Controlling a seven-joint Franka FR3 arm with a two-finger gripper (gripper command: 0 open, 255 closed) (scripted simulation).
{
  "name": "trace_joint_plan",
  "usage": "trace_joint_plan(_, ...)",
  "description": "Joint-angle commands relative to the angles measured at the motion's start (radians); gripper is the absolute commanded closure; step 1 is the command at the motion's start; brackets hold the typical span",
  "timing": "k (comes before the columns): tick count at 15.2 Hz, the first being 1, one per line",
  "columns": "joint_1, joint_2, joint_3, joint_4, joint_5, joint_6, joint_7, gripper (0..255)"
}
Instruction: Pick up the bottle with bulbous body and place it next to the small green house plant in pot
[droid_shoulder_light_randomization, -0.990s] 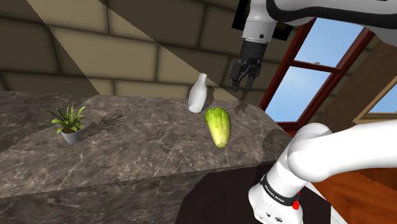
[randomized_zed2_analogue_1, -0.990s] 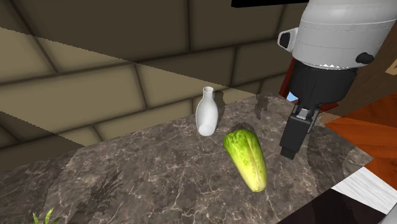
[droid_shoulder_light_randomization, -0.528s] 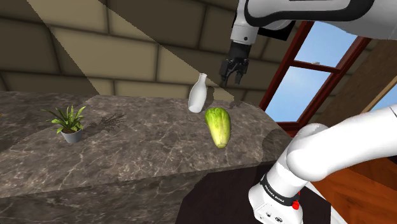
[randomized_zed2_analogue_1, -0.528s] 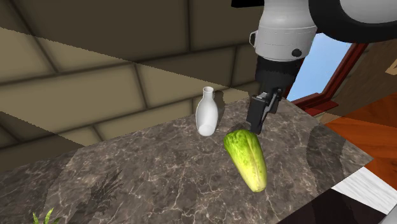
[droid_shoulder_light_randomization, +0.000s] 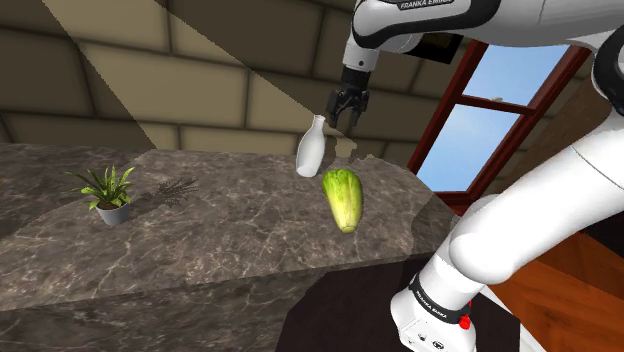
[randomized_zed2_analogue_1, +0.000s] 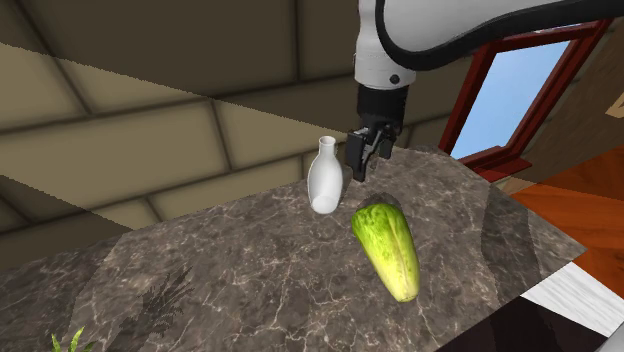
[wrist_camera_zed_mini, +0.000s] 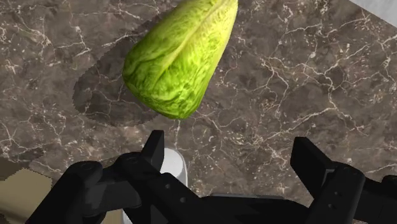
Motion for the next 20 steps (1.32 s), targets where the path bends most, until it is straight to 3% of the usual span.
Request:
trace_joint_plan(1, -0.008, 0.067, -0.019, 0.048, 0.003, 0.026, -0.025, 0)
trace_joint_plan(8, -0.036, 0.320, -0.065, 0.272, 0.045, 0.074, -0.102, 0)
trace_joint_plan(15, -0.083, 0.576, -0.086, 0.556, 0.107, 0.060, -0.167, 0)
trace_joint_plan(20, -0.082, 0.585, -0.084, 0.502, 0.110, 0.124, -0.170, 0)
